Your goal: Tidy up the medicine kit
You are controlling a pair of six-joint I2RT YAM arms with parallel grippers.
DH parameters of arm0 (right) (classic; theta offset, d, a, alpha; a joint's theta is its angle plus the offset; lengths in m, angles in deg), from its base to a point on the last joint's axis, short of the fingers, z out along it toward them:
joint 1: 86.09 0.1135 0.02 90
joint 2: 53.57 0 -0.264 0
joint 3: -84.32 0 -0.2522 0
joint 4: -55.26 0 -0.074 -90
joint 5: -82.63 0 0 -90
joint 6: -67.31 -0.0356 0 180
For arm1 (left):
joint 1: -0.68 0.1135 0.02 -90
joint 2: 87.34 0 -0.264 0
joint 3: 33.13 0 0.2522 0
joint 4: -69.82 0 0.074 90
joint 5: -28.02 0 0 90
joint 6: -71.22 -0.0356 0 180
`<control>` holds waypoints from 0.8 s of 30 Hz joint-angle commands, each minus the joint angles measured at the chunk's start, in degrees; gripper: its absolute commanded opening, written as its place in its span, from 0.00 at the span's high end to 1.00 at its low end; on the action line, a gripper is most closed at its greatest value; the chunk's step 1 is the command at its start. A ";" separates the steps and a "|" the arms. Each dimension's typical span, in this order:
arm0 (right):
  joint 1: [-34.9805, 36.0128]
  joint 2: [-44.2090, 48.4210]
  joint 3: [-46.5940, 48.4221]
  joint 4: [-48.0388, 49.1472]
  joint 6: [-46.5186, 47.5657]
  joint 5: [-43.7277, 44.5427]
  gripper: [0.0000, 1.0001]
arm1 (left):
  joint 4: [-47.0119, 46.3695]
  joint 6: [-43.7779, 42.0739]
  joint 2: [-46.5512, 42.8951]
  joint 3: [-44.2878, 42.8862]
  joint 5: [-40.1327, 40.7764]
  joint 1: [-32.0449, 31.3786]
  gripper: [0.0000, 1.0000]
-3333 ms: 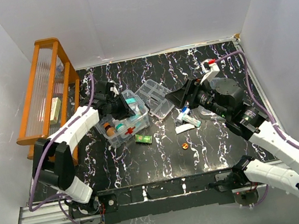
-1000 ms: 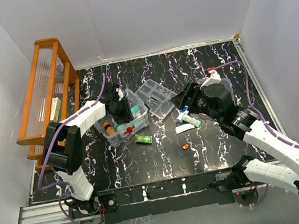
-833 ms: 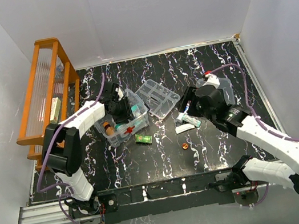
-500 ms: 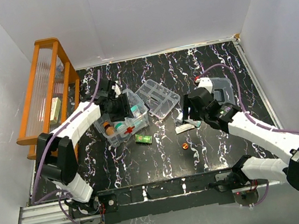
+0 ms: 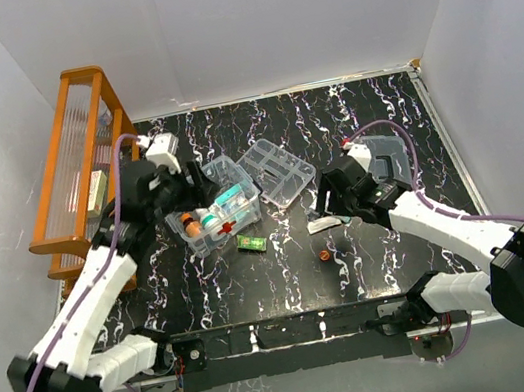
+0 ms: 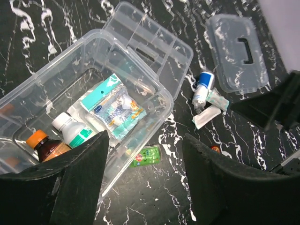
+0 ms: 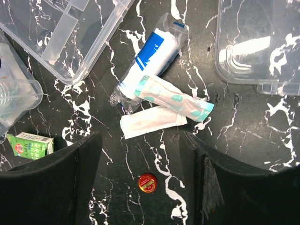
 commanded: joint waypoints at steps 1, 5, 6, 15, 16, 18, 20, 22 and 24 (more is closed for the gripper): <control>-0.28 2.19 -1.97 3.12 -8.20 0.35 0.37 | -11.34 -3.36 -10.03 9.07 -0.16 -0.15 0.36; -0.23 1.70 -1.98 6.79 -3.96 -5.13 0.38 | -16.32 -4.47 -16.62 14.90 -0.11 -0.15 0.33; -0.27 1.33 -1.48 6.73 -3.45 -5.60 0.38 | -17.08 -4.94 -17.87 16.20 0.02 -0.10 0.33; 2.04 -5.71 2.56 8.69 -3.02 -9.68 0.40 | -22.96 -3.75 -24.17 22.85 4.62 -0.12 0.30; 2.54 -6.59 2.57 10.05 -1.78 -10.79 0.39 | -22.93 -3.17 -24.44 23.07 5.50 -0.08 0.30; 3.21 -7.71 2.00 13.94 1.91 -12.85 0.39 | -22.80 -2.75 -25.22 23.40 7.29 -0.11 0.29; 3.58 -8.32 0.30 19.50 6.85 -17.88 0.38 | -22.77 -2.61 -25.97 23.79 8.97 -0.10 0.29; 5.01 -9.04 -0.74 23.45 11.86 -19.83 0.38 | -22.53 -2.56 -26.63 23.91 10.50 -0.11 0.28; 7.28 -10.32 -1.06 25.33 17.57 -18.19 0.37 | -22.47 -2.49 -27.41 24.22 12.07 -0.11 0.27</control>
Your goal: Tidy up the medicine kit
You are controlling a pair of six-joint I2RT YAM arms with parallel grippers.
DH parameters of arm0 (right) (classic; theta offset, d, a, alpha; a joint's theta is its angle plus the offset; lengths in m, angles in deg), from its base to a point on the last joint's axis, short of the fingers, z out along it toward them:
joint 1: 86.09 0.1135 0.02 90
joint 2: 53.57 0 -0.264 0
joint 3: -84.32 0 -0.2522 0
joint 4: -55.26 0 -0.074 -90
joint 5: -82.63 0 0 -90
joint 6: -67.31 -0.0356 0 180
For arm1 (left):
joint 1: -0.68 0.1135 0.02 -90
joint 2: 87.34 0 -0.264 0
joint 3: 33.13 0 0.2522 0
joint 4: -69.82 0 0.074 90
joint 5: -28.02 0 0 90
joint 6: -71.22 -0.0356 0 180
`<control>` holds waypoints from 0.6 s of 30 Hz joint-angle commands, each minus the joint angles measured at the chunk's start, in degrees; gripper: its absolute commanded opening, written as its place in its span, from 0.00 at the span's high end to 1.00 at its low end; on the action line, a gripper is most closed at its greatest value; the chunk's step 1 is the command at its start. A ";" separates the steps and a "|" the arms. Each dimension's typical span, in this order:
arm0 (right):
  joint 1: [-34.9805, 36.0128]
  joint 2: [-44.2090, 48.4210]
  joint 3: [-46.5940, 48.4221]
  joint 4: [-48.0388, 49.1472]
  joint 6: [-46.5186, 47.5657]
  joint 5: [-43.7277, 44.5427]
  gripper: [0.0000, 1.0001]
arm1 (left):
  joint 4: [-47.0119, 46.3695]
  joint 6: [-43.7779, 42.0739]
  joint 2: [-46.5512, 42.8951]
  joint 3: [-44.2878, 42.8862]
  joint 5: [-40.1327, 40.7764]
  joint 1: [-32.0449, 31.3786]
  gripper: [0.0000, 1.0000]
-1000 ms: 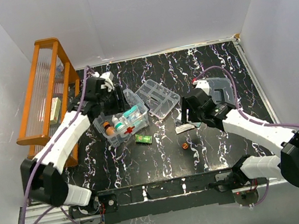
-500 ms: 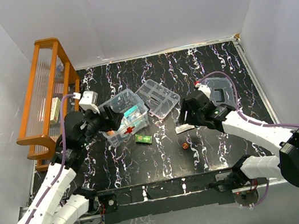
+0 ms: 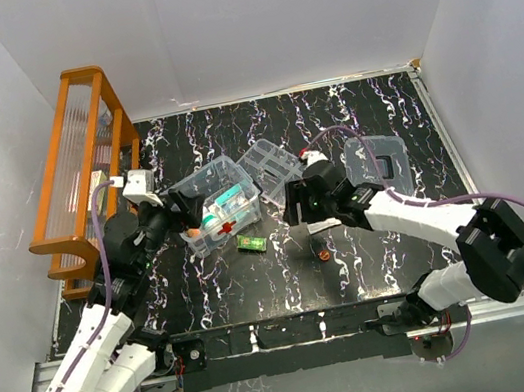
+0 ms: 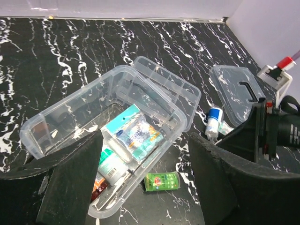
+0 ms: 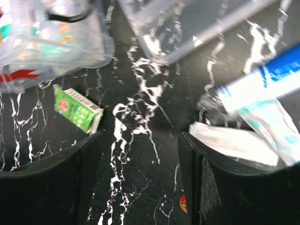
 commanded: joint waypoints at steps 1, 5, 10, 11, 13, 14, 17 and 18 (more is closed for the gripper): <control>4.06 -1.69 -0.85 12.21 14.61 -1.84 0.37 | -1.85 0.53 -2.25 0.68 5.47 -0.13 0.27; 6.70 -3.79 -2.54 17.96 22.23 -2.17 0.37 | -1.44 0.54 -3.48 1.38 9.37 -0.12 0.26; 9.59 -7.24 -1.80 20.22 27.20 -3.67 0.37 | -0.90 0.37 -4.44 1.70 12.71 -0.12 0.26; 10.10 -8.00 -1.44 20.25 27.67 -3.67 0.37 | -1.01 0.37 -4.49 1.84 12.92 -0.12 0.25; 10.86 -9.41 -0.84 20.49 28.11 -3.96 0.37 | -1.23 0.44 -4.30 2.01 13.02 -0.13 0.25; 11.13 -9.81 -0.49 20.59 28.19 -4.21 0.37 | -1.30 0.47 -4.13 1.99 12.77 -0.12 0.24; 11.72 -11.91 0.89 20.40 28.30 -4.77 0.37 | -1.38 0.24 -3.59 1.80 12.62 -0.08 0.24; 11.70 -12.37 1.52 19.83 27.18 -2.52 0.37 | -1.40 0.13 -3.47 1.82 12.80 -0.15 0.24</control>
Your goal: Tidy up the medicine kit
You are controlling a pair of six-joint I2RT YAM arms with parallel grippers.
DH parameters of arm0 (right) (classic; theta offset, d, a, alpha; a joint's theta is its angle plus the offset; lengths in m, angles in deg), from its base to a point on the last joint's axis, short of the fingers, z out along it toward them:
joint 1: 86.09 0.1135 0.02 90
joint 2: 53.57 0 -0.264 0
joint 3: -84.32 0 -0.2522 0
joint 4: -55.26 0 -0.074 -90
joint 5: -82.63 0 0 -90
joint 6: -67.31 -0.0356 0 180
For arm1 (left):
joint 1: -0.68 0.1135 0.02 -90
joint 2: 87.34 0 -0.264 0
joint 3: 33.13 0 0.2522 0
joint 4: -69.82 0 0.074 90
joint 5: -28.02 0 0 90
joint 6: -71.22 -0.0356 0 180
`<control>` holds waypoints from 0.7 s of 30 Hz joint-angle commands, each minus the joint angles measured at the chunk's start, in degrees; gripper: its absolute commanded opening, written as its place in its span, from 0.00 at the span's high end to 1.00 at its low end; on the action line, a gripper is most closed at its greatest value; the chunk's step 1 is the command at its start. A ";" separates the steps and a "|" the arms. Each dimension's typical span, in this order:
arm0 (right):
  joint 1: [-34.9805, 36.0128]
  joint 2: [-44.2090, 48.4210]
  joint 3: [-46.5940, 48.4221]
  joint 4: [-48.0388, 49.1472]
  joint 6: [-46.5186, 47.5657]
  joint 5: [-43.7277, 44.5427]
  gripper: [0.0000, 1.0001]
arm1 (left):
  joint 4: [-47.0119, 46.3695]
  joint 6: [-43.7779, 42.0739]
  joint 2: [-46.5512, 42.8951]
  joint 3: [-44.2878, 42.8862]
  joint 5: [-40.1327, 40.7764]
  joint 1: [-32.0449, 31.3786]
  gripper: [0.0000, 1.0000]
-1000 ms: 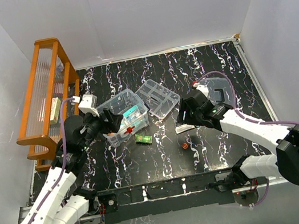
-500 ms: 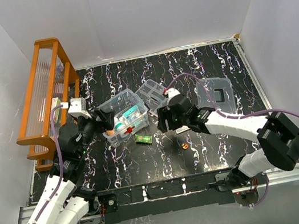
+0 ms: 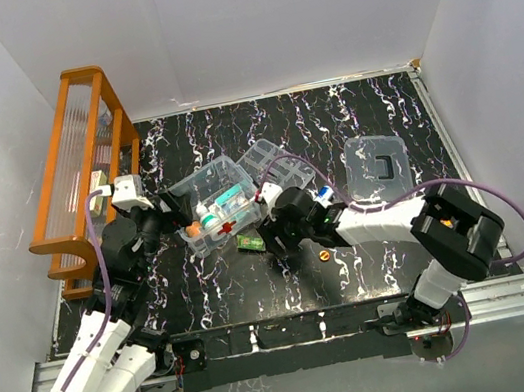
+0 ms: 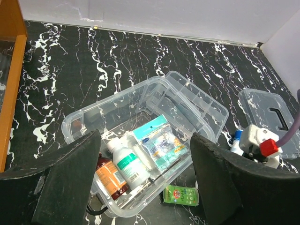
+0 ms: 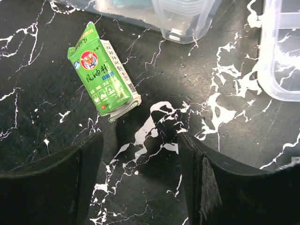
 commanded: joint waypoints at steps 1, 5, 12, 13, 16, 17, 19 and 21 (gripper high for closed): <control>0.63 -1.70 3.98 3.14 0.58 2.98 0.37 | -1.41 -0.38 0.05 0.10 1.61 -0.10 0.24; -0.28 -0.05 2.89 2.69 -4.17 12.22 0.37 | -1.35 -0.29 -0.06 0.26 2.05 -0.12 0.24; -6.37 6.98 -0.42 -0.55 -15.01 21.66 0.42 | -1.33 -0.20 0.38 0.05 1.78 -0.13 0.23; -7.40 8.21 -0.55 -1.65 -16.79 22.97 0.43 | -1.37 -0.20 0.49 0.11 1.73 -0.12 0.23; -10.39 9.97 -0.34 -5.10 -22.03 26.84 0.42 | -1.37 -0.14 0.57 0.10 1.56 -0.16 0.23; -11.24 10.06 -0.05 -6.60 -23.80 28.04 0.41 | -1.37 -0.12 0.62 0.11 1.48 -0.13 0.23; -12.75 9.64 1.20 -10.17 -27.57 29.62 0.40 | -1.31 -0.12 0.63 0.08 1.45 -0.04 0.23; -13.79 8.87 2.48 -13.29 -30.28 30.22 0.39 | -1.32 -0.06 0.71 0.08 1.39 -0.05 0.23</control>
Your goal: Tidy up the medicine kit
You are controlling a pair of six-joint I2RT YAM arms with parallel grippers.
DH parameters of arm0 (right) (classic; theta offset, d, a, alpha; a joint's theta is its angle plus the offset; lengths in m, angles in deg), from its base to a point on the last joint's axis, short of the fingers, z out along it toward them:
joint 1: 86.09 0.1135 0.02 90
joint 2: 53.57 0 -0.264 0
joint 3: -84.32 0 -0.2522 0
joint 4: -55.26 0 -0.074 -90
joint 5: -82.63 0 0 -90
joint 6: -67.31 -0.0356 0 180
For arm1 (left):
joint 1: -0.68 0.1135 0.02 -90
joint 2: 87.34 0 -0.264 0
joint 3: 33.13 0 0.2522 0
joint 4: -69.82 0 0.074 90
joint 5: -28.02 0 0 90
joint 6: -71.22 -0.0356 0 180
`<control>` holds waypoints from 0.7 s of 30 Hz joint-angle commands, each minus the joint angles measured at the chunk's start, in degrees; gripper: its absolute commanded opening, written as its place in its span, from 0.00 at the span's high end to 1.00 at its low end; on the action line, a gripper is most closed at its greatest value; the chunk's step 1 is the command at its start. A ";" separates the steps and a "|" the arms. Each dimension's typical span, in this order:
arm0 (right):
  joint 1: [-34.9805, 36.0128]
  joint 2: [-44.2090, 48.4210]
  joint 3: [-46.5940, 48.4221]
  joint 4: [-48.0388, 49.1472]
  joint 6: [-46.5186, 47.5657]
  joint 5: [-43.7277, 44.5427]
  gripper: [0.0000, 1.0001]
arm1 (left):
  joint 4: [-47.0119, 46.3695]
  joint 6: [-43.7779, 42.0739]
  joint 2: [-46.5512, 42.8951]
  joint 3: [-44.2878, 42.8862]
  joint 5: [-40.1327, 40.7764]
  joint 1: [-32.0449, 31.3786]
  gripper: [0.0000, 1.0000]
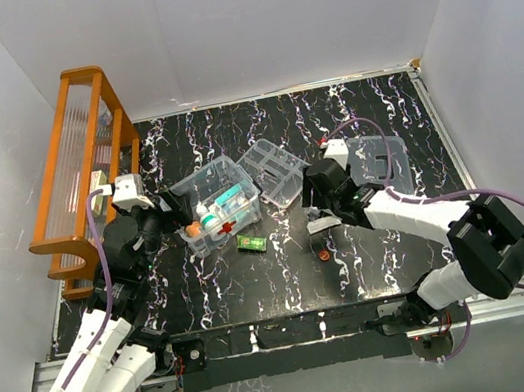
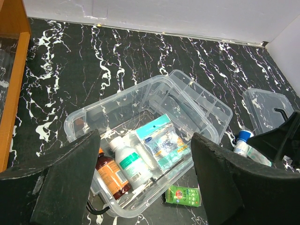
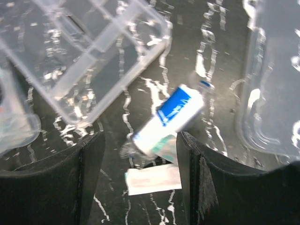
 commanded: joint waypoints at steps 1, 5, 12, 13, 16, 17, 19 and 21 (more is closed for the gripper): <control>-2.00 -0.63 3.35 -8.07 -9.93 6.00 0.39 | -1.31 -0.01 -0.20 0.04 0.41 -0.10 0.23; -2.43 -2.03 4.91 -11.10 -13.14 6.74 0.38 | -1.21 0.08 -0.09 0.08 0.10 -0.12 0.23; -4.78 -6.08 8.50 -17.26 -20.31 3.74 0.38 | -1.30 0.21 0.18 0.06 -0.41 -0.12 0.23; -5.02 -6.70 9.02 -17.44 -20.86 3.53 0.39 | -1.38 0.25 0.19 0.11 -0.51 -0.15 0.23; -5.70 -9.18 10.69 -17.38 -21.39 3.36 0.40 | -1.45 0.32 0.40 0.10 -0.70 -0.10 0.23; -5.86 -10.08 11.46 -17.38 -21.25 3.28 0.41 | -1.43 0.34 0.45 0.09 -0.72 -0.12 0.23; -6.01 -11.59 12.73 -17.46 -20.86 3.40 0.41 | -1.35 0.35 0.54 0.08 -0.81 -0.17 0.22; -6.16 -12.44 13.57 -17.45 -20.43 3.67 0.41 | -1.43 0.27 0.54 0.11 -0.80 -0.09 0.22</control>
